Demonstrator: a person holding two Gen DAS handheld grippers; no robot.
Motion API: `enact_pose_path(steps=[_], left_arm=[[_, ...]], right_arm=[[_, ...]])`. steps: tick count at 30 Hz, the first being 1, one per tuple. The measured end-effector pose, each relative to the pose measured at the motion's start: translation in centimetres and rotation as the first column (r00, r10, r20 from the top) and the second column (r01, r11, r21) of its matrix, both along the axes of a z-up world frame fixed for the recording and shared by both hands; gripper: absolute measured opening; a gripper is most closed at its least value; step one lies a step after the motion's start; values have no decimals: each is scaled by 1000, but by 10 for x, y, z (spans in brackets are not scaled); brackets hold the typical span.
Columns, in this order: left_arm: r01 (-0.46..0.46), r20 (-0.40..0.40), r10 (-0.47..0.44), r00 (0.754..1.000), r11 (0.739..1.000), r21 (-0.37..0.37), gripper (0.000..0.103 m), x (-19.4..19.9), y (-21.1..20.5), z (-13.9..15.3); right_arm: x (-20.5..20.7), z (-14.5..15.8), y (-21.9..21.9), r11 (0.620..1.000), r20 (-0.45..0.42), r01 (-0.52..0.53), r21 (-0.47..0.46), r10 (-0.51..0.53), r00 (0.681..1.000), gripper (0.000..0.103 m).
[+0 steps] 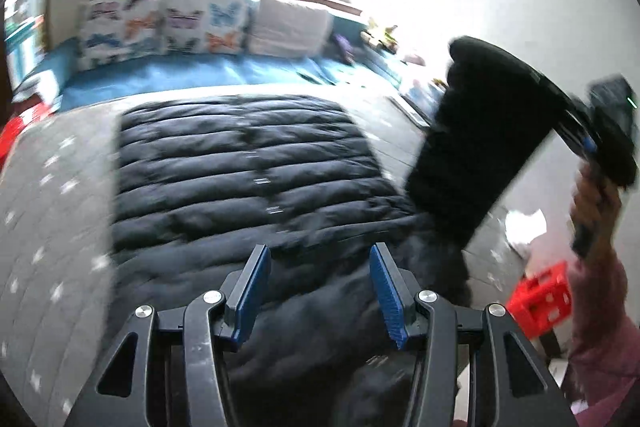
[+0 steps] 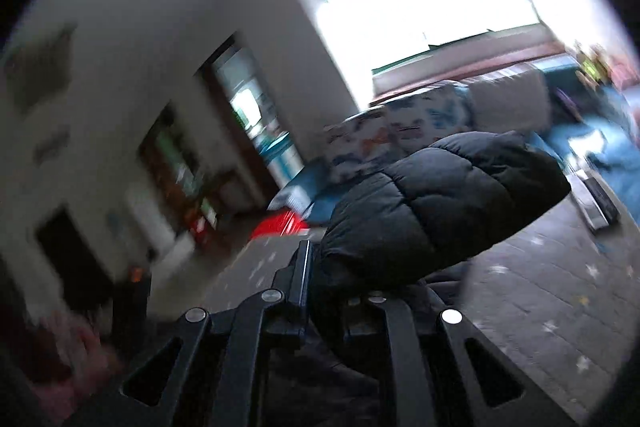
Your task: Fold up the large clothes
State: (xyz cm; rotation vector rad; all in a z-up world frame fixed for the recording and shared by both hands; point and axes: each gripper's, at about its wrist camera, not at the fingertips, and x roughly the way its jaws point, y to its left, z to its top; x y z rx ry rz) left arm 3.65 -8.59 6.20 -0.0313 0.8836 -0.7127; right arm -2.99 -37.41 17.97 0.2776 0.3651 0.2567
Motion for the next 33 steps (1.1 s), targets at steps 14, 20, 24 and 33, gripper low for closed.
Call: enact_pose_path(steps=[14,20,24,33], left_arm=[[-178,-174,153,973,975,-133,55,-54,151,-77],[-195,-221,141,965,948,-250,55,-70,157,-82],[-199,-191,145,971,934,-299,56,-82,159,-69],[-228,-96,211,973,947,-224,56,-101,167,-38]], right_arm=[[55,-165,208,871,-468,-328,-367,132,874,18],[52,-166,213,853,-480,-340,-395,123,869,20],[55,-166,226,849,-474,-343,-403,127,871,20],[70,-144,234,899,-341,-256,-357,130,931,17]])
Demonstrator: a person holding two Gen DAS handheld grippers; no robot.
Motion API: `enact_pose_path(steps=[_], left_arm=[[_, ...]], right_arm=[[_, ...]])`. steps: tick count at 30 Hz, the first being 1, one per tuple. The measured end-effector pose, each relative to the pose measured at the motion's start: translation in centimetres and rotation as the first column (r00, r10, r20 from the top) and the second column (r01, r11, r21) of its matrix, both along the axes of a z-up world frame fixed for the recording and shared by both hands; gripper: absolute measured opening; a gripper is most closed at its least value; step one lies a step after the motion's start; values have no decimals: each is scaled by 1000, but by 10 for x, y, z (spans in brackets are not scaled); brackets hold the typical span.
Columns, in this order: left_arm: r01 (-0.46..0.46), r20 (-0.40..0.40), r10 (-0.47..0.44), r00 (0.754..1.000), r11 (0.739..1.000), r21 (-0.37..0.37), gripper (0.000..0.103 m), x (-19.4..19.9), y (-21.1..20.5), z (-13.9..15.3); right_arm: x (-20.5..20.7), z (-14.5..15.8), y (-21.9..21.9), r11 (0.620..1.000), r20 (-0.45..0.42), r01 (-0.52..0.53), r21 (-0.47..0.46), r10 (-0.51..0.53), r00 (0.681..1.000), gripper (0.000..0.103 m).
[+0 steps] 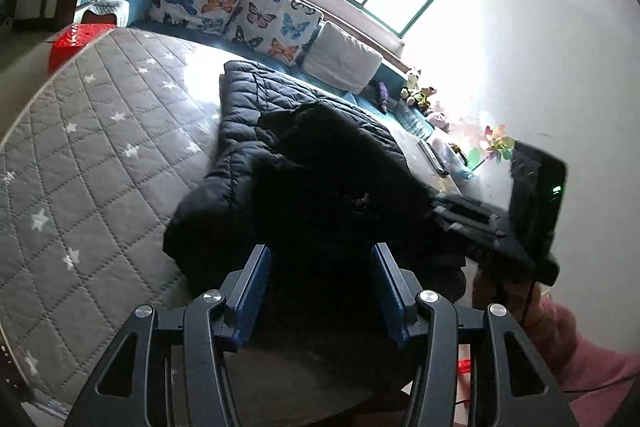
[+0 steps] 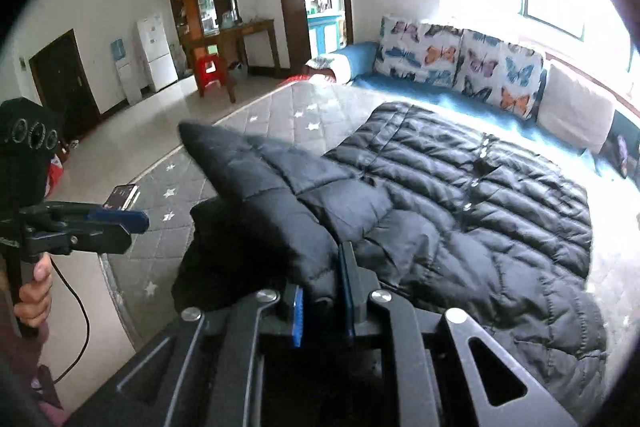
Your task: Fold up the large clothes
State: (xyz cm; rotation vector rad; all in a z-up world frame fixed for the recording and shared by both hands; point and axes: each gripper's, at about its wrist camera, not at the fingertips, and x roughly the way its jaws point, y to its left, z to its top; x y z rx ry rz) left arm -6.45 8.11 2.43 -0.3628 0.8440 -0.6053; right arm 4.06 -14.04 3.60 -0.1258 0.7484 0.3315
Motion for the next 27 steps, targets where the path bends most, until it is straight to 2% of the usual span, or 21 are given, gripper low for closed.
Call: enact_pose_path(steps=[4,5,10,14,16,18,20,24,27], left_arm=[[-8,15,8,1000,1000,-24,56,-1,2,13],[-7,23,8,1000,1000,-25,56,-1,1,17],[21,62,-20,998,999,-27,56,14,-21,37],[44,48,-42,998,998,-51,56,41,-42,33],[47,14,-46,999,997,-58,56,59,-52,23],[44,-32,-46,998,997,-61,56,78,-61,8],[41,-77,-45,996,997,-59,56,92,-66,-8],[25,-136,-31,990,999,-46,55,109,-67,-42],[25,-137,-29,990,999,-28,55,114,-69,-52]], right_arm=[[7,-36,16,995,-84,-40,-89,32,996,17],[6,-36,16,995,-86,-44,-95,35,996,20],[2,-25,15,993,-102,-62,-103,52,993,21],[-2,-17,7,997,-102,-46,-60,40,994,24],[-4,-13,0,999,-91,-38,-26,36,995,28],[-8,-11,-6,999,-81,-32,3,32,996,37],[-13,-8,-13,999,-68,-33,31,35,997,55],[-25,7,-29,995,-32,-40,88,43,999,57],[-28,23,-55,994,-20,-8,111,10,1000,57]])
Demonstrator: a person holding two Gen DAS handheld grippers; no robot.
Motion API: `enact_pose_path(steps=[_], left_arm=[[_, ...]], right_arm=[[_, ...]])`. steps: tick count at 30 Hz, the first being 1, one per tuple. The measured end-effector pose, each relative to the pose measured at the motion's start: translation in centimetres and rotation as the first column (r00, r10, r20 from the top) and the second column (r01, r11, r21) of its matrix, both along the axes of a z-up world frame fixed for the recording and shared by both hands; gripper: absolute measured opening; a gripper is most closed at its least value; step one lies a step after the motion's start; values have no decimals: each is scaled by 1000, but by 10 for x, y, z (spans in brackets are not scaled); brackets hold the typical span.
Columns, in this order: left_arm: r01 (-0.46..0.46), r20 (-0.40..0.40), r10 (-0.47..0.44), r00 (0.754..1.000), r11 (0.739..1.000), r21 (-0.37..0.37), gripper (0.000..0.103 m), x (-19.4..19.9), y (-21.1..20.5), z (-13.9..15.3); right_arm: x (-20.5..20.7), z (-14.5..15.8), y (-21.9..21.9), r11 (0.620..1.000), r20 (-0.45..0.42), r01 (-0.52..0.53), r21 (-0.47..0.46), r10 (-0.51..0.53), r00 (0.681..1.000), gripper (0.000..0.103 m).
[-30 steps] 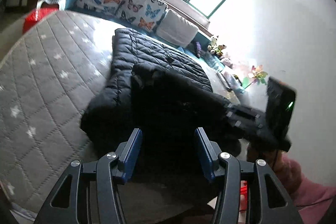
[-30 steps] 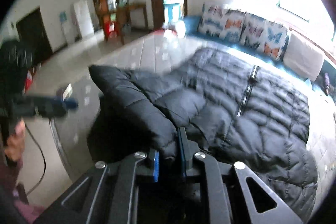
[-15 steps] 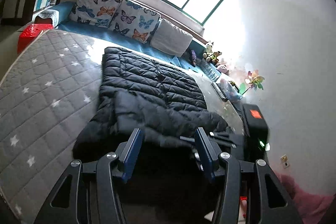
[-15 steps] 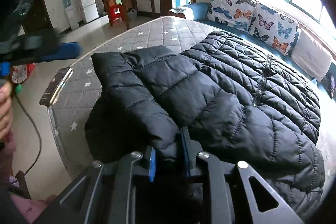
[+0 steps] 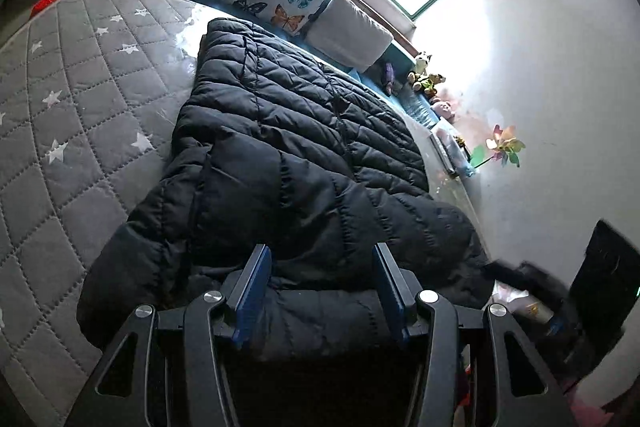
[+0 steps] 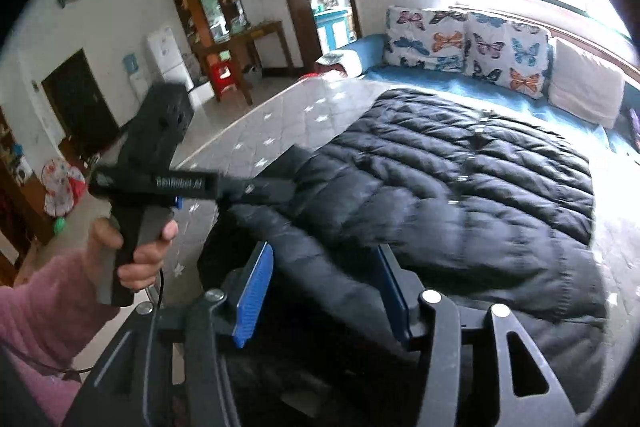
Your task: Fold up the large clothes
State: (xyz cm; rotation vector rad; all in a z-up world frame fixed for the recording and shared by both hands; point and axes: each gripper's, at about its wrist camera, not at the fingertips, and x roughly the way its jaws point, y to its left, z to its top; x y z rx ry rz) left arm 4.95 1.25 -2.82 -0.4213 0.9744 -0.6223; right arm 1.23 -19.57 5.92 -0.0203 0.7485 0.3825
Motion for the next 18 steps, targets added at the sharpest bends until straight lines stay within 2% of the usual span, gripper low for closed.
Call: enact_pose_path(steps=[5,7,10,14,18], left_arm=[[-5,32,1,999,993,120,46,4,-10,-6],[-5,33,1,999,990,138,44,6,-11,-8],[-7,29,3,1000,989,144,44,7,-11,-9],[-9,35,3,999,986,169,44,8,-14,-9],[-16,37,9,999,981,192,41,10,-17,-10]], right_arm=[[13,6,-60,985,-6,152,-78,-153,988,57],[23,-3,-91,962,-7,239,-133,-242,970,57],[35,-24,-126,940,-46,310,-139,-319,947,57],[45,-53,-143,945,-101,319,-71,-325,940,58],[50,-76,-135,940,-104,316,-132,-330,938,58]])
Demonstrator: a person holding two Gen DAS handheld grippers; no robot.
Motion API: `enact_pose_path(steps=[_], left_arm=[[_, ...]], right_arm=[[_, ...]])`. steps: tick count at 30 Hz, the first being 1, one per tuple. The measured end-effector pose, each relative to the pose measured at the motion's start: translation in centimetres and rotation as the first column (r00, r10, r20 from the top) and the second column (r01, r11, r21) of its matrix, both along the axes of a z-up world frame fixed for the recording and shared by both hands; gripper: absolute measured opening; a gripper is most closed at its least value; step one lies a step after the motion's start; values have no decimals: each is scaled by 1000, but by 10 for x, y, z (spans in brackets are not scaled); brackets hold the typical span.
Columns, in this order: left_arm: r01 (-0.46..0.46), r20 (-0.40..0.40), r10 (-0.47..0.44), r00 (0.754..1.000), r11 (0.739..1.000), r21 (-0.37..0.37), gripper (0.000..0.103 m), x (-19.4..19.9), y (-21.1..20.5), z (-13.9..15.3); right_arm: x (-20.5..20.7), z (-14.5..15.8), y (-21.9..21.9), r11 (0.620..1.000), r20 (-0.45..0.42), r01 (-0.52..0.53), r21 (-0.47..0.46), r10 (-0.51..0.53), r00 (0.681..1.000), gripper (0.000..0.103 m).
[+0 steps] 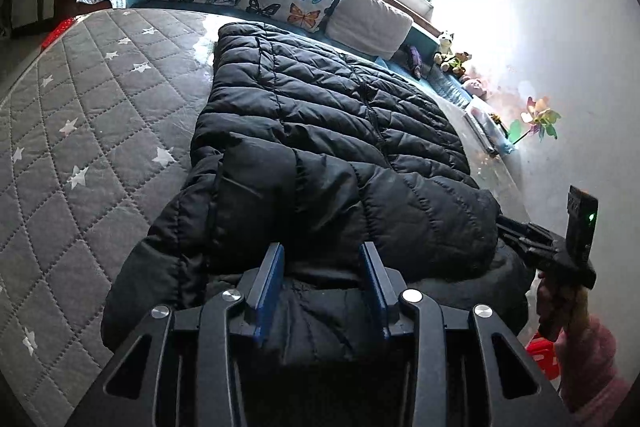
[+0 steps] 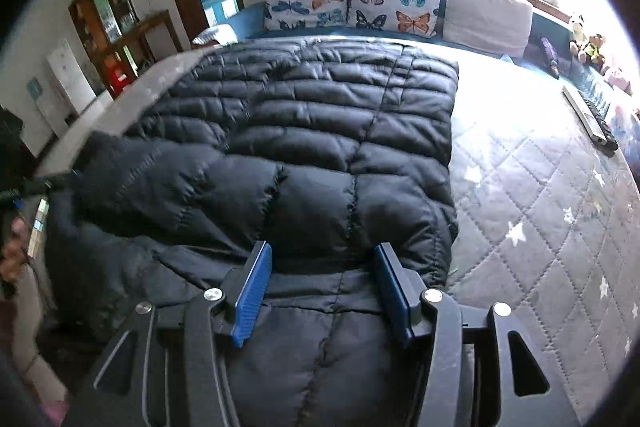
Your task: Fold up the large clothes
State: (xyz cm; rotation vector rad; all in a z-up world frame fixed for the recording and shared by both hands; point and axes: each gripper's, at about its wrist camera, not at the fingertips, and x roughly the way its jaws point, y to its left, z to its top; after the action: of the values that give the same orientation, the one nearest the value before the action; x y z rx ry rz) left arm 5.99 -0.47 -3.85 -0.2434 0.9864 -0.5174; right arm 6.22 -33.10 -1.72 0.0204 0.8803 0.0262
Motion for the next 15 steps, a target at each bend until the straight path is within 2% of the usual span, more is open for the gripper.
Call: enact_pose_path(steps=[3,7,11,15], left_arm=[[-7,-10,7,1000,1000,-5,40,2,1,-2],[4,-4,-4,1000,1000,28,40,-1,0,6],[16,47,-19,999,998,57,40,-11,-5,33],[60,101,-60,993,998,3,41,-25,-16,61]], right_arm=[[-2,-1,1,1000,-3,-12,-23,12,1000,58],[-8,20,5,997,-14,-26,-74,26,1000,58],[-12,42,24,995,32,-79,-59,81,996,58],[3,35,47,992,8,-120,-38,120,993,58]])
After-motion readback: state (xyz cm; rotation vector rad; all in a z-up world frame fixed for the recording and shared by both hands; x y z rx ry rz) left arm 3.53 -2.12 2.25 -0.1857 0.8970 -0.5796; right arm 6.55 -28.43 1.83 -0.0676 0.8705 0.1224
